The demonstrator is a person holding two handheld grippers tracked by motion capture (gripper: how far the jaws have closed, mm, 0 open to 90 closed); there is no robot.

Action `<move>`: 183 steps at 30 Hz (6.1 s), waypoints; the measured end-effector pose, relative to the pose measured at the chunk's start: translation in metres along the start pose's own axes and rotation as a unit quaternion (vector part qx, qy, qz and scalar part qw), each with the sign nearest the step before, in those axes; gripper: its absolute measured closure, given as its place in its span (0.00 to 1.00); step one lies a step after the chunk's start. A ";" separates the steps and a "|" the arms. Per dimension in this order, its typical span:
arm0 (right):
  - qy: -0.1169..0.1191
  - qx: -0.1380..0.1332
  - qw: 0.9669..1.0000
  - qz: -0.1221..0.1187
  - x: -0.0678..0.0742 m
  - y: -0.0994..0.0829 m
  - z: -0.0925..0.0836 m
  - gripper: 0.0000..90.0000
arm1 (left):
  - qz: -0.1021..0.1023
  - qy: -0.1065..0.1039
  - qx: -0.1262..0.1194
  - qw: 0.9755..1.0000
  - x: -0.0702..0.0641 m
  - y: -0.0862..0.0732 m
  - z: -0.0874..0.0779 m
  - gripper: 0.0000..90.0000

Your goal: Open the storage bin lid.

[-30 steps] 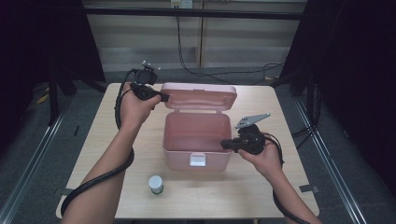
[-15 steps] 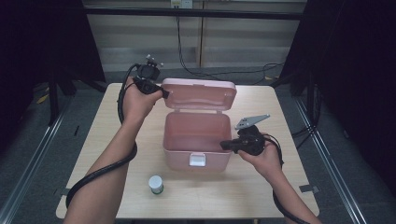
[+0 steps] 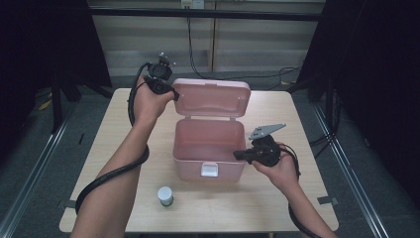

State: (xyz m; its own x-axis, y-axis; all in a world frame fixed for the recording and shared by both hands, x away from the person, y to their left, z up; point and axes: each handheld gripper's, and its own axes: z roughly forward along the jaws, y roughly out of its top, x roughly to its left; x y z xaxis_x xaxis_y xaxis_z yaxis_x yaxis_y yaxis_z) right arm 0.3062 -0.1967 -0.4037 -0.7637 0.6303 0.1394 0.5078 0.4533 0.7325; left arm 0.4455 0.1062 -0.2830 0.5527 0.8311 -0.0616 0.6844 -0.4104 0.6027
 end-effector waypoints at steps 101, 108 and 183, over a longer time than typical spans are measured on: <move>0.004 -0.008 1.000 -0.015 0.000 -0.004 0.003 1.00 | -0.047 0.017 0.011 0.999 0.030 0.038 0.061 0.93; 0.005 -0.010 1.000 -0.012 0.000 -0.004 0.003 1.00 | -0.048 0.019 0.016 0.999 0.032 0.039 0.068 0.93; 0.008 -0.016 1.000 -0.001 -0.001 -0.006 0.002 1.00 | -0.098 -0.006 0.052 0.994 0.055 0.015 0.133 0.92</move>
State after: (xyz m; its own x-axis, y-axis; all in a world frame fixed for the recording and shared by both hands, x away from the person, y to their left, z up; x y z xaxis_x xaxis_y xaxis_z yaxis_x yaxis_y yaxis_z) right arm 0.3048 -0.1982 -0.4094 -0.7712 0.6188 0.1494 0.4943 0.4342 0.7531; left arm 0.5493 0.0959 -0.3836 0.4082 0.8951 -0.1793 0.8245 -0.2772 0.4934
